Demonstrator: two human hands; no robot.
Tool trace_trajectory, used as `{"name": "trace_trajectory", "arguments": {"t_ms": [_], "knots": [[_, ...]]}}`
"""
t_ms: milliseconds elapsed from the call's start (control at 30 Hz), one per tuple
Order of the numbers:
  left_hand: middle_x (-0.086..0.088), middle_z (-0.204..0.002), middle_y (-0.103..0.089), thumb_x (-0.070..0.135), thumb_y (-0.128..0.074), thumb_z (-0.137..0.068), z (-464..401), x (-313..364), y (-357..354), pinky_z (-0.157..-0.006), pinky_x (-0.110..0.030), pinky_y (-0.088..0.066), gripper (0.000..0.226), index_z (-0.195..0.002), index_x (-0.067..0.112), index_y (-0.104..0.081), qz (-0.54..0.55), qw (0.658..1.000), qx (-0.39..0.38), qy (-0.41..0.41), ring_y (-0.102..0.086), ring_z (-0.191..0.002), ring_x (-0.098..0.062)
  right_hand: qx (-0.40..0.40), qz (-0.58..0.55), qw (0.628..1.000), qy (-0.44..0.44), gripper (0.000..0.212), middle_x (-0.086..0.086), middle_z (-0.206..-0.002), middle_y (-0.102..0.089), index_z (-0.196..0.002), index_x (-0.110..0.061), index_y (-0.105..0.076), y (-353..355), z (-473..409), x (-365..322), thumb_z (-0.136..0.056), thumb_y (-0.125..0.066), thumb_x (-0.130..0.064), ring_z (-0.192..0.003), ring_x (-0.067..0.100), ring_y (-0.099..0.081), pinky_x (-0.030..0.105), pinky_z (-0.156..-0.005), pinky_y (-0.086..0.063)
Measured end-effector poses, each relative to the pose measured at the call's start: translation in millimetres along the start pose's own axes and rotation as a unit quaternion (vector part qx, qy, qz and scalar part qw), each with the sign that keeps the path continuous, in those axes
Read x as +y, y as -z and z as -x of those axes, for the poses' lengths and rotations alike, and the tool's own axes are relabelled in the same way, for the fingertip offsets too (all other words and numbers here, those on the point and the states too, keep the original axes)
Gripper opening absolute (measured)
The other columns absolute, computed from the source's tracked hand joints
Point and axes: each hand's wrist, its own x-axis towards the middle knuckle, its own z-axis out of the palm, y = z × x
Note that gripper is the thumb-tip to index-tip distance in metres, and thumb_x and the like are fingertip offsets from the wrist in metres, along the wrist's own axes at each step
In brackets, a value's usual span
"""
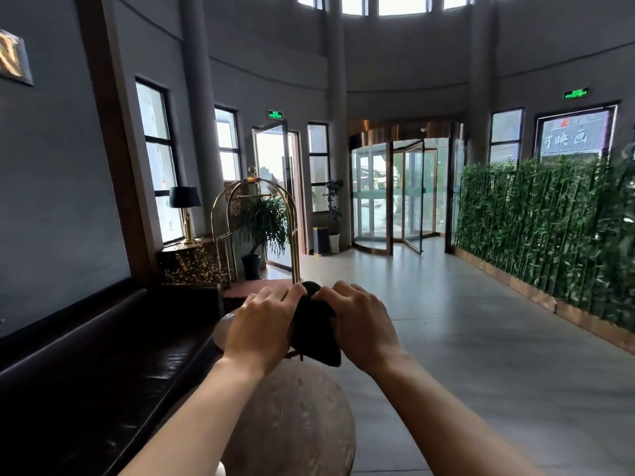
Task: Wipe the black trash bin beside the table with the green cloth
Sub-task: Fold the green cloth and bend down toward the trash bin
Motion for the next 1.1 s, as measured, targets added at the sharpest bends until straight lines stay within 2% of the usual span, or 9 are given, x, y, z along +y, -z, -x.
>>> {"name": "trace_trajectory", "arguments": {"t_ms": [367, 600, 833, 1100], "knots": [[0.0, -0.099, -0.066, 0.015, -0.065, -0.084, 19.9, -23.7, 26.9, -0.081, -0.041, -0.053, 0.037, -0.118, 0.024, -0.055, 0.034, 0.999, 0.023, -0.017, -0.066, -0.092, -0.027, -0.001, 0.04, 0.999, 0.0, 0.028, 0.005, -0.106, -0.068, -0.121, -0.021, -0.064, 14.0, -2.3, -46.3, -0.094, -0.064, -0.016, -0.093, 0.026, -0.064, 0.041, -0.076, -0.057], [0.001, -0.103, -0.065, 0.018, -0.069, -0.082, 50.3, -79.4, 35.2, -0.083, -0.04, -0.051, 0.041, -0.119, 0.025, -0.053, 0.048, 0.999, 0.013, -0.019, -0.066, -0.095, -0.026, -0.013, 0.046, 0.999, -0.008, 0.028, 0.003, -0.105, -0.067, -0.121, -0.023, -0.065, -12.6, -6.8, -104.3, -0.094, -0.064, -0.016, -0.093, 0.026, -0.063, 0.041, -0.076, -0.056], [0.001, -0.102, -0.065, 0.019, -0.062, -0.088, 85.5, -118.2, 30.7, -0.085, -0.042, -0.052, 0.034, -0.12, 0.023, -0.053, 0.063, 0.998, 0.007, -0.022, -0.065, -0.094, -0.026, -0.038, 0.045, 0.998, -0.027, 0.029, 0.003, -0.105, -0.068, -0.121, -0.023, -0.066, -42.3, 2.5, -145.6, -0.093, -0.062, -0.013, -0.094, 0.027, -0.064, 0.042, -0.077, -0.056], [0.001, -0.096, -0.064, 0.017, -0.064, -0.087, 125.7, -129.8, 17.5, -0.076, -0.039, -0.052, 0.034, -0.12, 0.023, -0.056, 0.059, 0.998, -0.022, -0.002, -0.065, -0.088, -0.025, -0.078, 0.03, 0.996, -0.032, 0.029, 0.004, -0.11, -0.068, -0.123, -0.021, -0.065, -66.8, 30.3, -167.4, -0.095, -0.06, -0.013, -0.098, 0.027, -0.065, 0.044, -0.082, -0.056]]}}
